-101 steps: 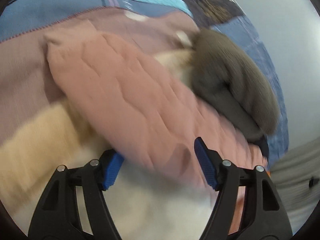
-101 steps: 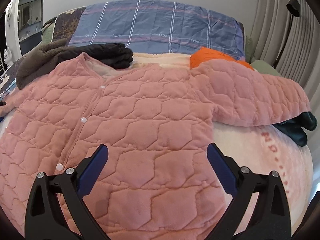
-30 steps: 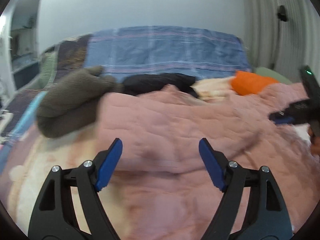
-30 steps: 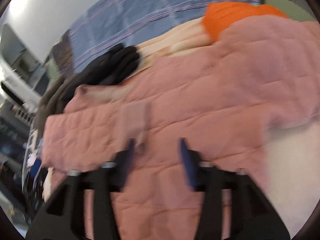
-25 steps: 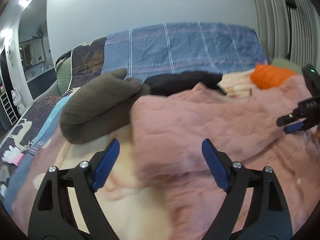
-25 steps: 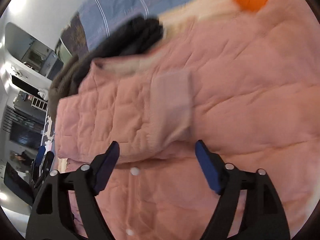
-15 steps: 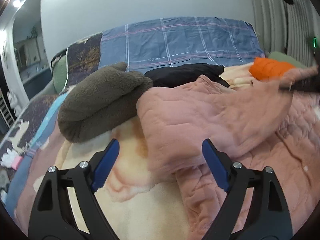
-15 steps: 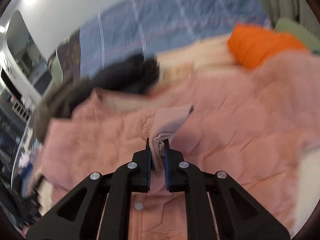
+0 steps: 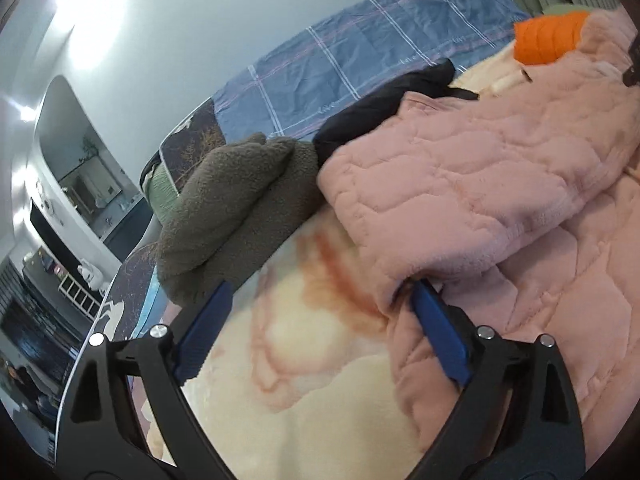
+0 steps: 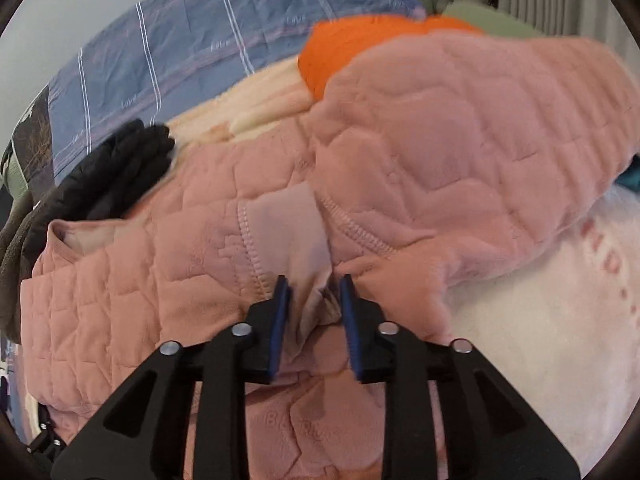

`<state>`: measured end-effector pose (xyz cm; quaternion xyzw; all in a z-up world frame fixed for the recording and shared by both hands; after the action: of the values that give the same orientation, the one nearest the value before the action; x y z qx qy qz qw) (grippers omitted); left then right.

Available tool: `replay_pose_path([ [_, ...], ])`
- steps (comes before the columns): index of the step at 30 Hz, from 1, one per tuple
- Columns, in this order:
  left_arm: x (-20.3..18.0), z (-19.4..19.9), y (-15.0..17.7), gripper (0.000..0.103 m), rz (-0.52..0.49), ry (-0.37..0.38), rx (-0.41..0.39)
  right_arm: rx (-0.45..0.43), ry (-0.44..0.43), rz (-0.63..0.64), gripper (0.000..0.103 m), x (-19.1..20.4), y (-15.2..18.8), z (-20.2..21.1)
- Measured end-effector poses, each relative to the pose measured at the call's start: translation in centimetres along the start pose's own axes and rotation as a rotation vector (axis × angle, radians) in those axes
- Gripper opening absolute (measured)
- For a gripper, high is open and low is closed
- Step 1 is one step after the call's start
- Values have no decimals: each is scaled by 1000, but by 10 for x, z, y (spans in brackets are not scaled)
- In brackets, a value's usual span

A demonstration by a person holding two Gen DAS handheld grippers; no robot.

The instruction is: Fold large clothes

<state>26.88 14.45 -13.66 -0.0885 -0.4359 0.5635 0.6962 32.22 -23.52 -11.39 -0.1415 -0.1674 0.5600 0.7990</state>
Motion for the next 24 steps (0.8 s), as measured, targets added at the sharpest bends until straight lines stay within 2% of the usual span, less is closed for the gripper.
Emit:
replay_pose_path([
  [2, 10, -1, -1, 93, 45, 35, 5, -56, 52, 34, 34, 6, 1, 16],
  [3, 18, -2, -2, 93, 87, 87, 9, -87, 47, 55, 36, 11, 2, 23],
  [7, 36, -4, -3, 91, 207, 271, 7, -133, -41, 103, 39, 32, 3, 33],
  [9, 36, -8, -1, 91, 212, 285, 22, -150, -92, 143, 39, 47, 6, 30],
  [11, 31, -19, 2, 90, 186, 232, 74, -84, -99, 231, 40, 61, 14, 14],
  [12, 29, -29, 5, 90, 180, 206, 115, -20, -67, 255, 41, 66, 13, -1],
  [13, 29, -36, 7, 90, 186, 217, 145, 47, -31, 267, 42, 65, 18, -17],
  [14, 33, -43, 9, 91, 215, 260, 180, 62, -40, 279, 44, 61, 21, -31],
  [16, 46, -49, 17, 91, 282, 342, 220, 8, -68, 338, 46, 58, 24, -32],
  [18, 51, -53, 21, 90, 319, 392, 242, -5, -73, 340, 46, 57, 28, -31],
  [19, 51, -53, 22, 85, 324, 408, 240, -14, -69, 345, 47, 58, 30, -31],
  [21, 49, -48, 21, 67, 313, 461, 218, -34, -54, 356, 48, 59, 34, -32],
  [23, 46, -38, 20, 40, 301, 497, 208, -62, -35, 369, 49, 62, 39, -32],
  [24, 45, -33, 19, 32, 303, 467, 213, -72, -36, 370, 49, 62, 40, -32],
])
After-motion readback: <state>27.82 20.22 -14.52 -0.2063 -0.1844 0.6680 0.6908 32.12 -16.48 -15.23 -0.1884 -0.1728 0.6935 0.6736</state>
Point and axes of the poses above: each gripper's, at about its wrist camera, not at the fingertips, and z roughly against the way its jaws point, x to its left, y to its underside, the point moved 3 cm from there along -z, roughly the way its jaws point, and after that the axes turned 11 degrees about x, right-handed, at the moved point
